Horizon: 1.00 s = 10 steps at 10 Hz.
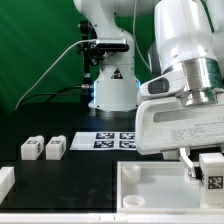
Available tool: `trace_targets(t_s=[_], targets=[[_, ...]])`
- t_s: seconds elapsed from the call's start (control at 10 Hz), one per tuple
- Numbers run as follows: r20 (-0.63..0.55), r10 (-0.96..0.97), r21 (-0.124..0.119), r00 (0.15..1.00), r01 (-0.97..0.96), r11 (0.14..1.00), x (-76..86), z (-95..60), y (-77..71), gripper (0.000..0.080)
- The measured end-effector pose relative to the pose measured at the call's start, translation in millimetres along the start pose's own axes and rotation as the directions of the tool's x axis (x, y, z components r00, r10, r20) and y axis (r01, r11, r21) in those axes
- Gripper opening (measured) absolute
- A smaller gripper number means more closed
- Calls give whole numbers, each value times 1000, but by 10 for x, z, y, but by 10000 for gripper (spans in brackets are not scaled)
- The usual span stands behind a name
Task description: Assemble one leg
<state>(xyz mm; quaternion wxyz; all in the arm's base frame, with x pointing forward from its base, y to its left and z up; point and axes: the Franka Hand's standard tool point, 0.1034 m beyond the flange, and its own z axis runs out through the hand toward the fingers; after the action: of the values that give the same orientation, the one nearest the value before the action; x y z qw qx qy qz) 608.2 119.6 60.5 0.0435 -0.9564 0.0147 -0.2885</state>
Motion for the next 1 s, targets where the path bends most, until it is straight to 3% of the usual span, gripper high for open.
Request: trace_targets(t_s=[0.2, 0.4, 0.5, 1.0], targets=[[24, -13, -6, 1000, 13, 1000, -34, 19, 7, 290], [25, -12, -6, 1000, 12, 1000, -40, 22, 9, 574], [26, -12, -7, 1000, 12, 1000, -44, 24, 11, 634], [27, -12, -7, 1000, 12, 1000, -53, 29, 13, 648]])
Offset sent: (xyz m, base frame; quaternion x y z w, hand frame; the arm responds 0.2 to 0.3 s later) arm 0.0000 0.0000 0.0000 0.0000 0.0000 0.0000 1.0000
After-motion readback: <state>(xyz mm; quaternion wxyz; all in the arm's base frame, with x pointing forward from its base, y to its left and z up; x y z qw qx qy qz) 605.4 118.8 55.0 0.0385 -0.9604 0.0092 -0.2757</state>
